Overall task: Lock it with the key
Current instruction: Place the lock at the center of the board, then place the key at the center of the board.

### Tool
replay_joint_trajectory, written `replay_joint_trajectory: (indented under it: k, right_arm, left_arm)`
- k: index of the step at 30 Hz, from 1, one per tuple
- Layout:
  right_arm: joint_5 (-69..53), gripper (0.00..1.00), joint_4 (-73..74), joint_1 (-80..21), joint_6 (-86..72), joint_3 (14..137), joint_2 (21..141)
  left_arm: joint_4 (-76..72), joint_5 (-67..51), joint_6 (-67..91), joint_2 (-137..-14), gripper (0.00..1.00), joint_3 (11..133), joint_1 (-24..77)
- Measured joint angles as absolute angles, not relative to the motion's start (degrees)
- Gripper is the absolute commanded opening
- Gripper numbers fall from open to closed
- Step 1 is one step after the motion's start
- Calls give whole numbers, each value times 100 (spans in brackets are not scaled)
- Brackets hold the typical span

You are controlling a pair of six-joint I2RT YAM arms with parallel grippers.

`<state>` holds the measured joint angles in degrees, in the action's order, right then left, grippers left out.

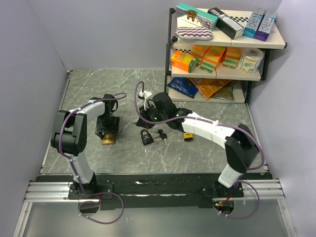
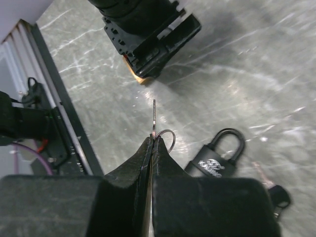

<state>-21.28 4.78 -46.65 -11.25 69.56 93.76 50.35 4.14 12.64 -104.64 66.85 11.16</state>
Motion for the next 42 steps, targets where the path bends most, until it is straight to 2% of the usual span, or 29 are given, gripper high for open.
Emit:
replay_joint_trajectory:
  k: [6, 10, 14, 23, 32, 42]
  right_arm:
    - [-2346, 0, 593, -4689, -1584, 7048, 9738]
    - [-2410, 0, 624, -4689, -1704, 7048, 9747]
    - [-2508, 0, 631, -4694, -1820, 7052, 9808]
    - [-2187, 0, 668, -4910, -2517, 7415, 10619]
    - [-1669, 0, 661, -5286, -3433, 8068, 11426]
    - [-1638, 5, 530, -5389, -3905, 8337, 12116]
  left_arm:
    - [5072, 419, 1168, -10438, 95, 6685, 1028]
    - [5127, 298, 1168, -10274, 99, 6718, 880]
    - [5162, -30, 1166, -9734, 96, 6827, 502]
    - [4998, -1466, 1313, -8283, 96, 7107, -1481]
    - [4722, -2318, 1540, -7402, 96, 6637, -1846]
    - [4678, -2674, 1627, -7301, 96, 6584, -2034]
